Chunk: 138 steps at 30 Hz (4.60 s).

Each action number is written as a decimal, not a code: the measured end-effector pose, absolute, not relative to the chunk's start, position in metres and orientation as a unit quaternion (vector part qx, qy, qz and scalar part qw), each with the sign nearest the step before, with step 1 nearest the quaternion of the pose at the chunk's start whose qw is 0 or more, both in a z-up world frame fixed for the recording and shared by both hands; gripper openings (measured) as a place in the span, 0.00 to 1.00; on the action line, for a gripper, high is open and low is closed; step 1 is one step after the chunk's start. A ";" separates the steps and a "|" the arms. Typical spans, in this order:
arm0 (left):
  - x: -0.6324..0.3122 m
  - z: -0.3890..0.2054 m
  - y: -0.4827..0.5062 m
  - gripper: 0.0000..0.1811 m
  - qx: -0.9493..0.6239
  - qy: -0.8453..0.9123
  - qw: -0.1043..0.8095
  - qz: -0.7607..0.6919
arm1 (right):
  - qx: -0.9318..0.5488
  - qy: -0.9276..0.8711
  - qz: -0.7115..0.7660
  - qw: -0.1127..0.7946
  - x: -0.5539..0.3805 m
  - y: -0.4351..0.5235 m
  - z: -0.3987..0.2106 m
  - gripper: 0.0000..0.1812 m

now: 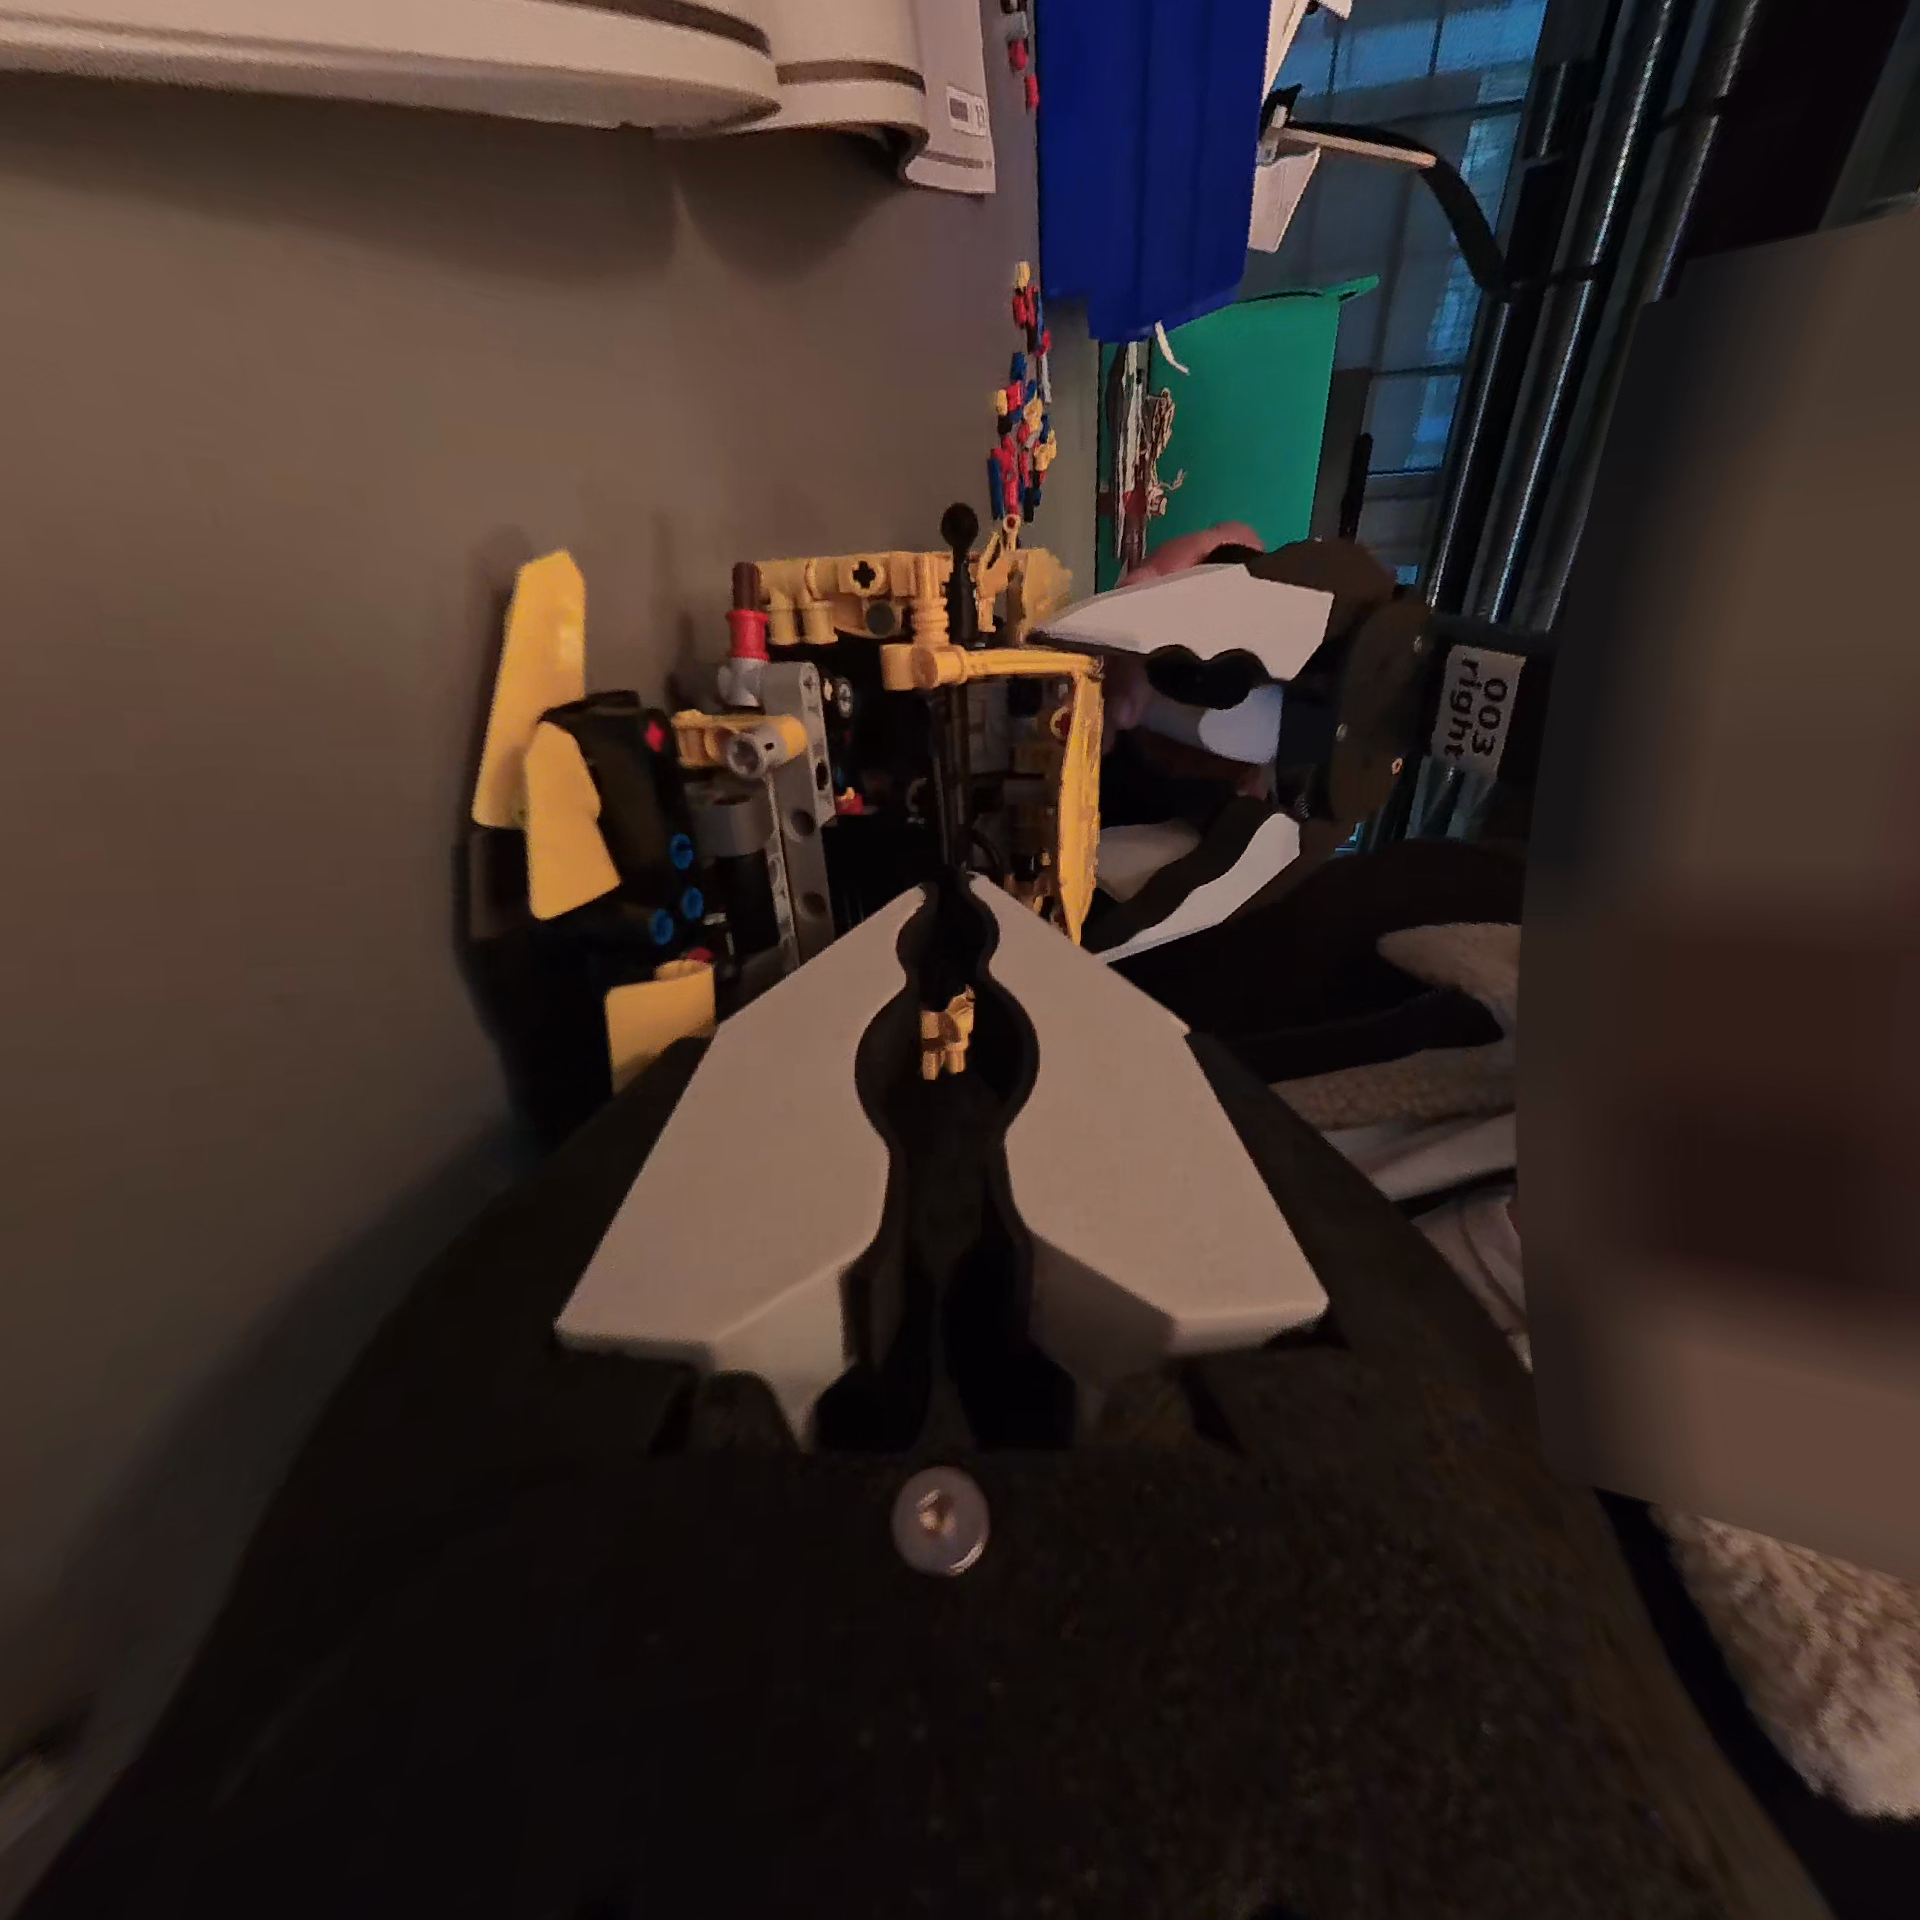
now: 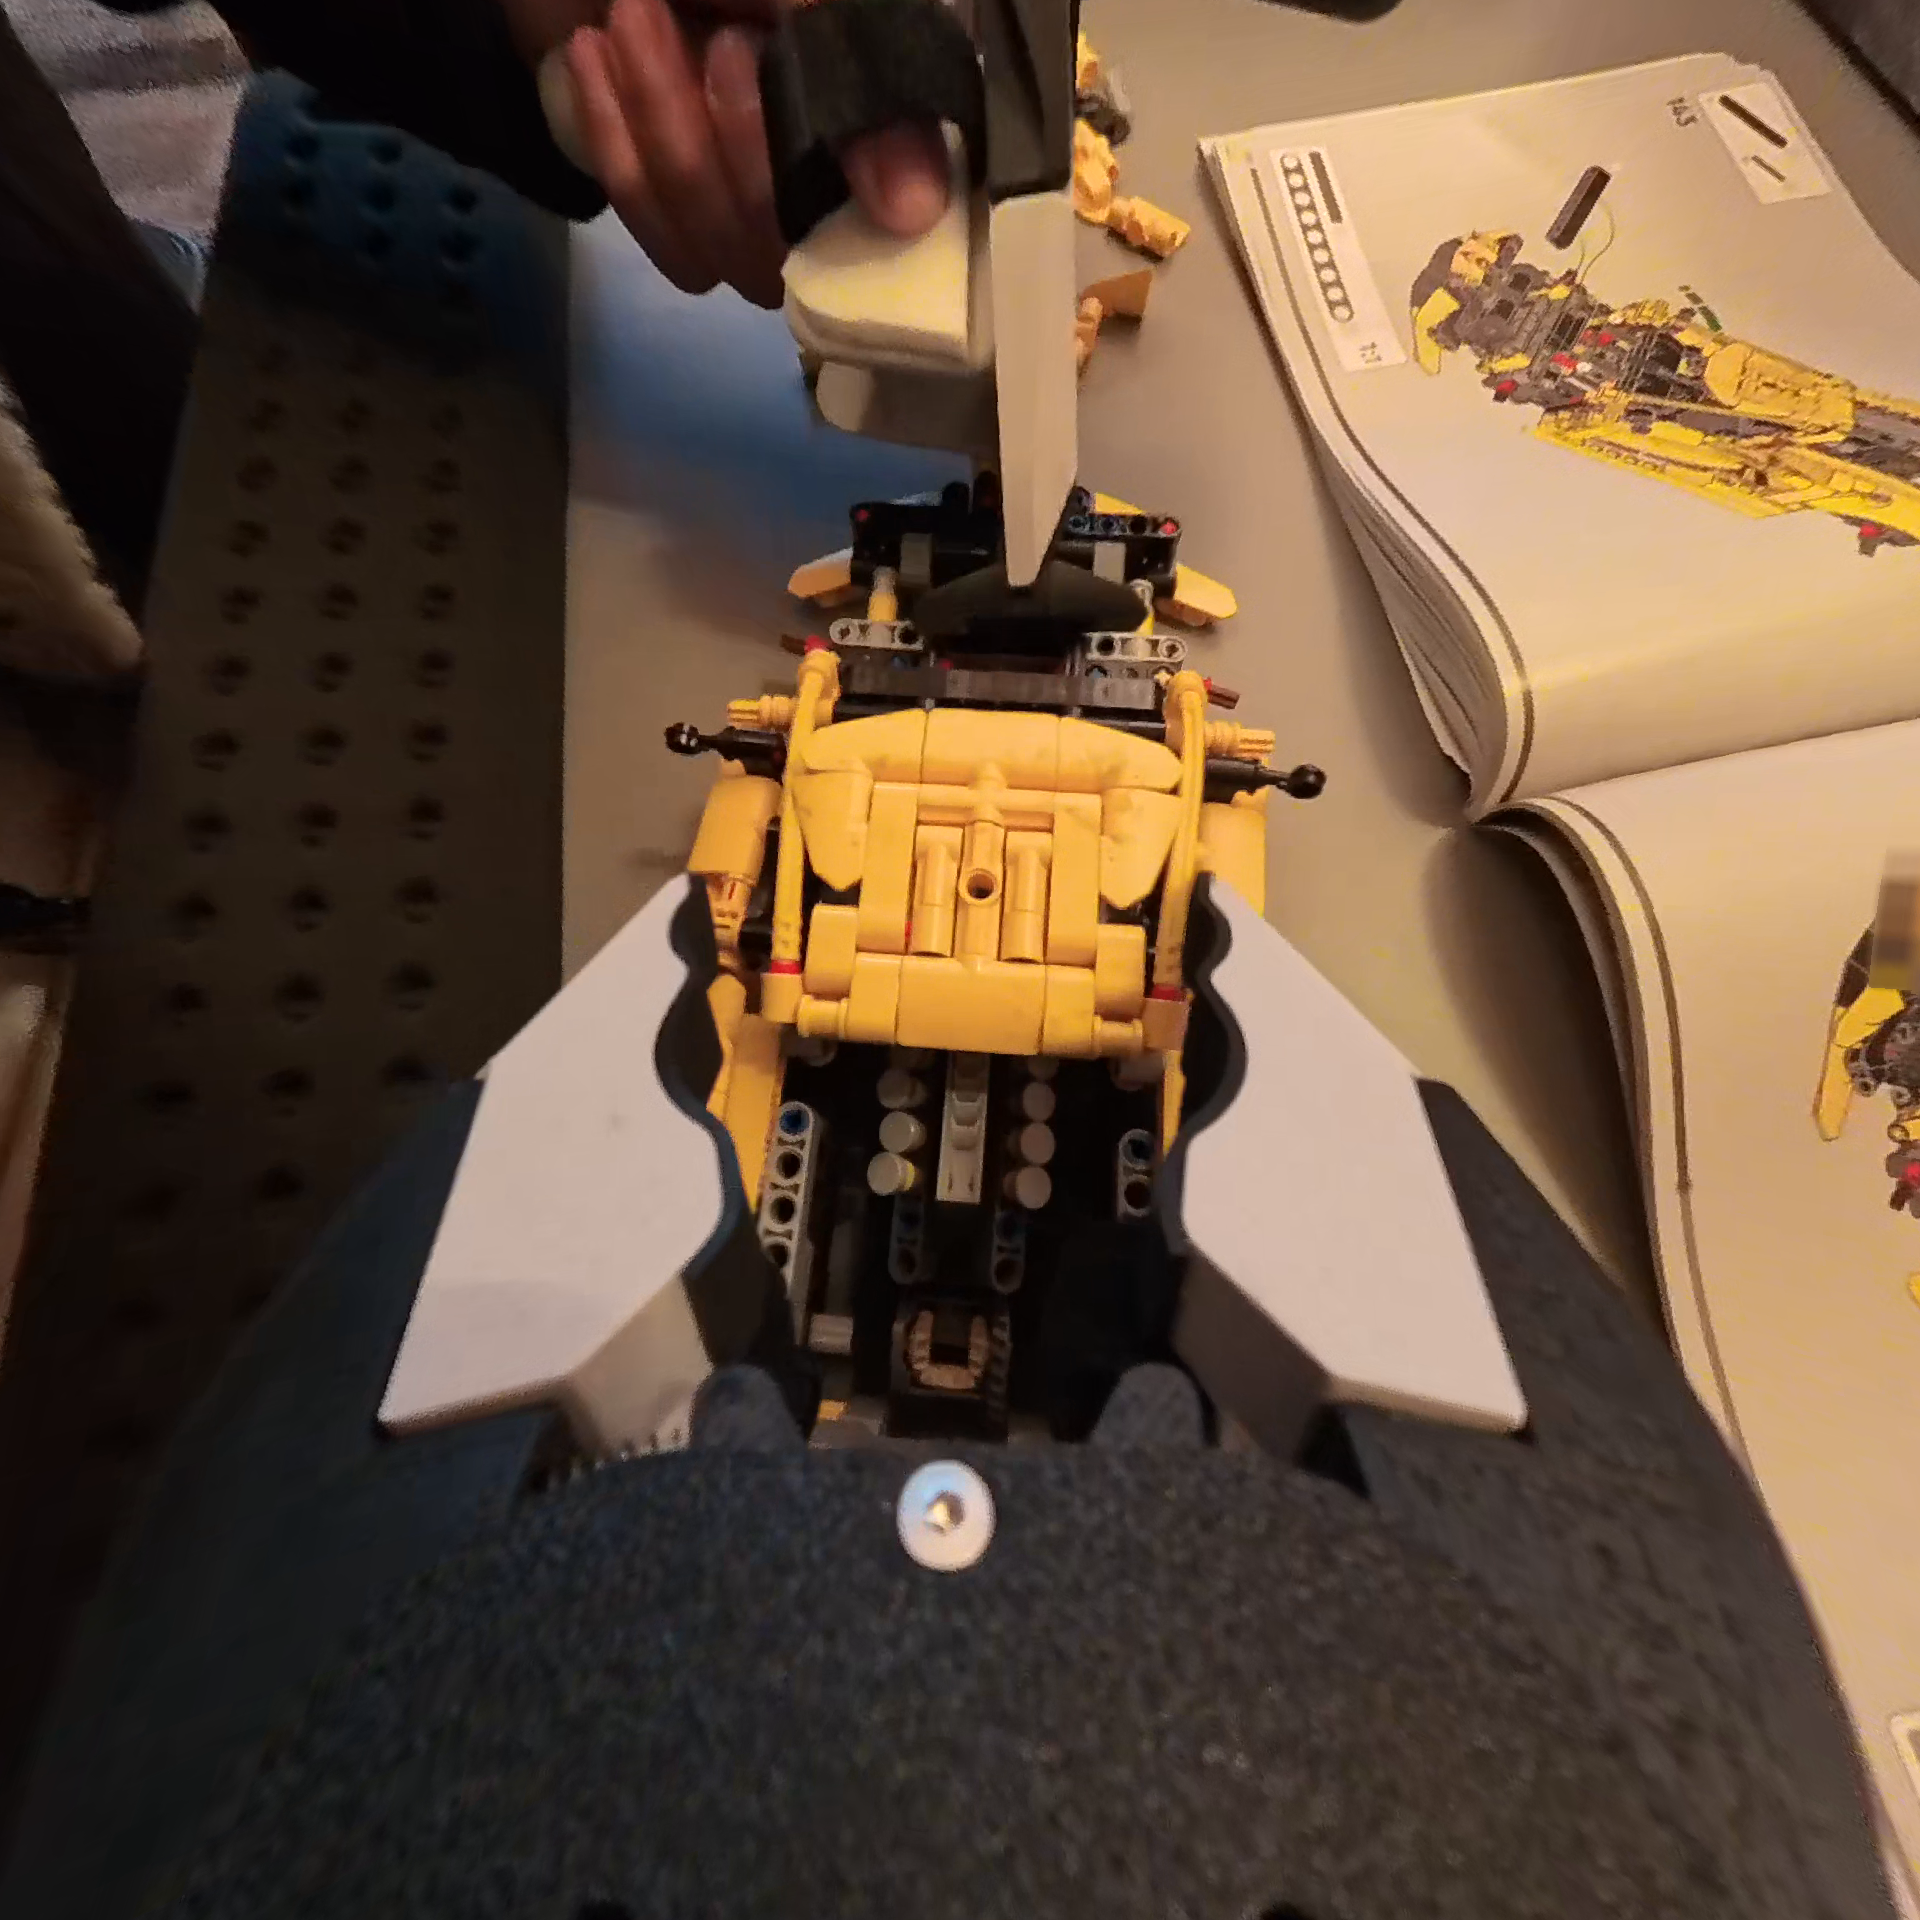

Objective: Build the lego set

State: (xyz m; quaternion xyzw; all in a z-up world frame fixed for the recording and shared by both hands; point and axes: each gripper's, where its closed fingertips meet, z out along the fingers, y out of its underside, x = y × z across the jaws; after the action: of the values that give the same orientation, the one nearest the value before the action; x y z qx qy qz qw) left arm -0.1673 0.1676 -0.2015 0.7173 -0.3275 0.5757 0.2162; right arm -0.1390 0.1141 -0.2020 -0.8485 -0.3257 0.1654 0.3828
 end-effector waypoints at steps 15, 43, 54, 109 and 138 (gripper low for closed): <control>-0.179 -0.157 0.148 0.01 0.624 -0.505 0.166 0.573 | -0.788 -0.382 0.389 0.287 -0.143 0.150 -0.125 0.15; -0.179 -0.210 0.168 0.11 0.666 -0.574 -0.236 0.414 | -0.767 -0.391 0.500 -0.091 -0.172 0.174 -0.208 0.03; -0.179 -0.207 0.169 0.04 0.703 -0.440 -0.091 0.552 | -0.744 -0.413 0.522 -0.056 -0.177 0.179 -0.211 0.04; -0.175 -0.211 0.165 0.04 0.726 -0.372 -0.022 0.578 | -0.734 -0.460 0.500 -0.008 -0.163 0.181 -0.213 0.00; -0.180 -0.206 0.147 0.10 0.703 -0.413 -0.012 0.579 | -0.729 -0.478 0.487 -0.052 -0.161 0.166 -0.214 0.00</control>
State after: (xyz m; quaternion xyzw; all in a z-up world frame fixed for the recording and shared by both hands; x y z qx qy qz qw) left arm -0.1803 0.1472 -0.2055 0.7030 -0.4127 0.5791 -0.0119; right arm -0.1614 0.1658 -0.2142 -0.7291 -0.4778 0.4873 -0.0518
